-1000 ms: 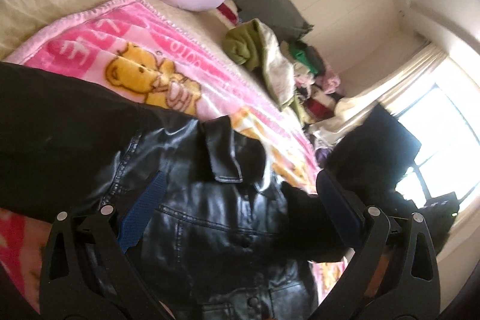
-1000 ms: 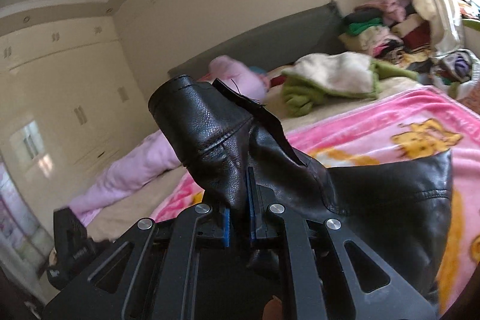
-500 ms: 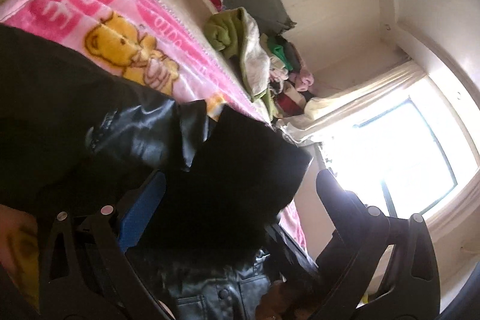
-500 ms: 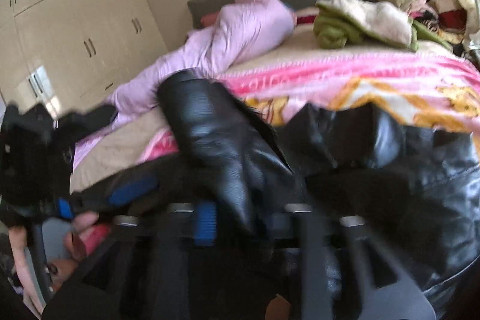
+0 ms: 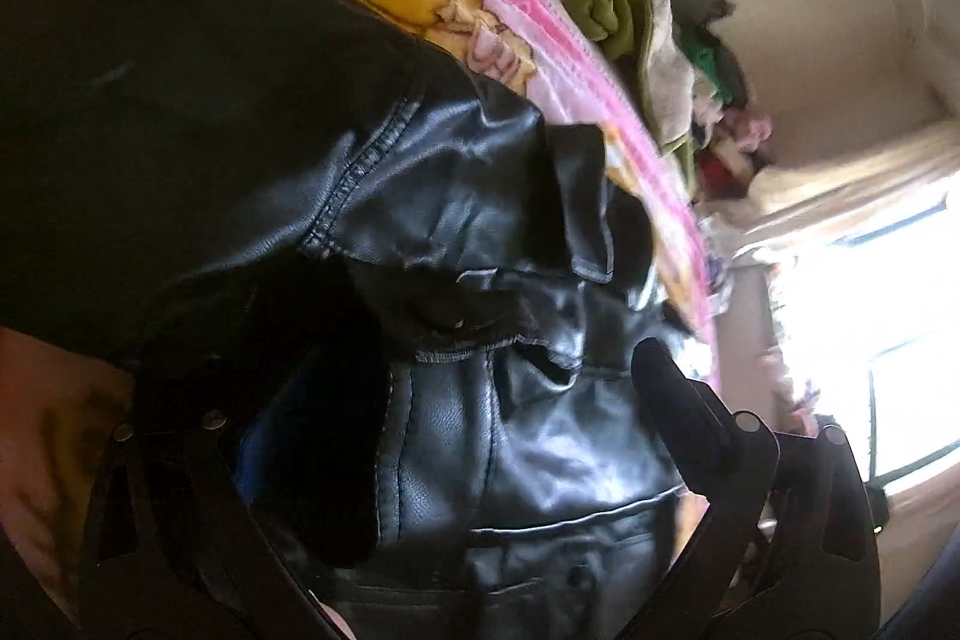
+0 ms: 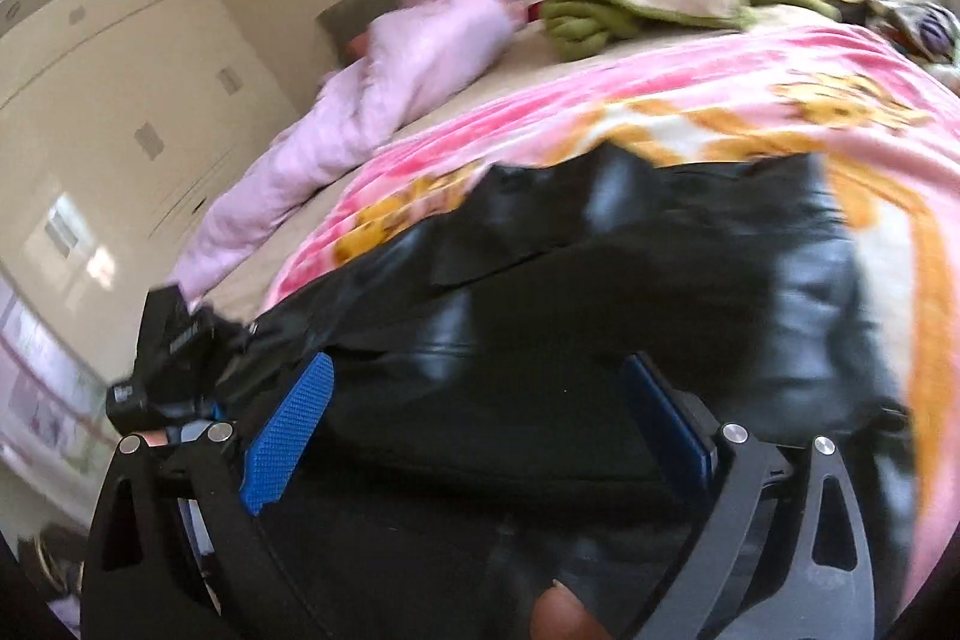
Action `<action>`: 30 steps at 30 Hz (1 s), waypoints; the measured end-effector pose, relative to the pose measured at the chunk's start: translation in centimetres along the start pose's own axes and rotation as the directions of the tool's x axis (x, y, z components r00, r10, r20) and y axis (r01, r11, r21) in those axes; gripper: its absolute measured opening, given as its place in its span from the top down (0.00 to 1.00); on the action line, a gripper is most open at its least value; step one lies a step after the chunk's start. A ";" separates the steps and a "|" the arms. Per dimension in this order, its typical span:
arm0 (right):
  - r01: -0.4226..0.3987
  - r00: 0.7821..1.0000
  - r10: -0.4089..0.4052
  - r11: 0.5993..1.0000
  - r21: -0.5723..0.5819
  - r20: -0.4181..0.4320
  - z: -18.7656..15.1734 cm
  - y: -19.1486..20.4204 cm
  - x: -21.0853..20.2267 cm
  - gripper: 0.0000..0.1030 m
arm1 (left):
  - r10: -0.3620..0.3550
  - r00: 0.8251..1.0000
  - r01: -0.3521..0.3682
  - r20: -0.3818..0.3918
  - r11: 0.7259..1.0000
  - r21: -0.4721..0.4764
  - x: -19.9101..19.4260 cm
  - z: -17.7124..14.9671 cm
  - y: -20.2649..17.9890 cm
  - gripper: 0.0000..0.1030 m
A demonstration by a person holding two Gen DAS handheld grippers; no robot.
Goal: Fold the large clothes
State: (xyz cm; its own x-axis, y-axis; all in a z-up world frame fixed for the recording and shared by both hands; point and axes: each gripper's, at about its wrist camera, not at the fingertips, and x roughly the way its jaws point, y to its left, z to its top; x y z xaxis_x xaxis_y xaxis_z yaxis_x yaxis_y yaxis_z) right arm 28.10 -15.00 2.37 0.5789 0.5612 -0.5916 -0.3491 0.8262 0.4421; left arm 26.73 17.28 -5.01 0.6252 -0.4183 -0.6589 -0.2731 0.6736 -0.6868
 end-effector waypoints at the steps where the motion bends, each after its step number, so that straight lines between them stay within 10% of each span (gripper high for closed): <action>1: 0.011 1.000 -0.011 1.000 0.020 0.009 0.0 -0.8 -0.6 0.07 | 0.031 0.999 -0.031 0.007 0.999 0.024 0.0 -0.2 -0.4 0.18; 3: 0.032 0.999 -0.034 0.998 0.059 0.034 0.0 -2.6 -2.2 0.07 | 0.071 0.997 -0.073 0.031 0.995 0.072 0.0 -0.4 -1.2 0.74; 5: 0.058 0.996 -0.064 0.994 0.091 0.062 0.1 -4.0 -3.4 0.07 | 0.067 0.997 -0.069 0.027 0.993 0.095 0.2 -0.7 -1.8 0.92; 11: 0.149 0.976 -0.170 0.977 0.154 0.133 1.5 -8.2 -6.8 0.17 | -0.055 0.990 0.026 0.128 0.975 0.222 -3.1 -0.9 -5.4 0.99; 17: 0.245 0.949 -0.262 0.963 0.109 0.176 3.8 -9.2 -6.6 0.58 | -0.239 0.938 0.127 0.252 0.912 0.390 -8.0 -2.2 -8.9 0.99; 30: 0.350 0.937 -0.350 0.936 -0.035 -0.004 5.9 -8.6 4.9 0.66 | -0.037 0.971 -0.035 0.235 0.955 0.293 -3.8 0.1 -3.9 0.99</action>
State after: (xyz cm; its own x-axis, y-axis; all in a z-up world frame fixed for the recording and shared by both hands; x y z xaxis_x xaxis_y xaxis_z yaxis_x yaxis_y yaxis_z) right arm 38.29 -19.64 -0.34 0.6619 0.2364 -0.7114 -0.1497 0.9715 0.1835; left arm 25.49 16.25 0.20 0.7890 -0.2881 -0.5426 -0.0681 0.8368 -0.5433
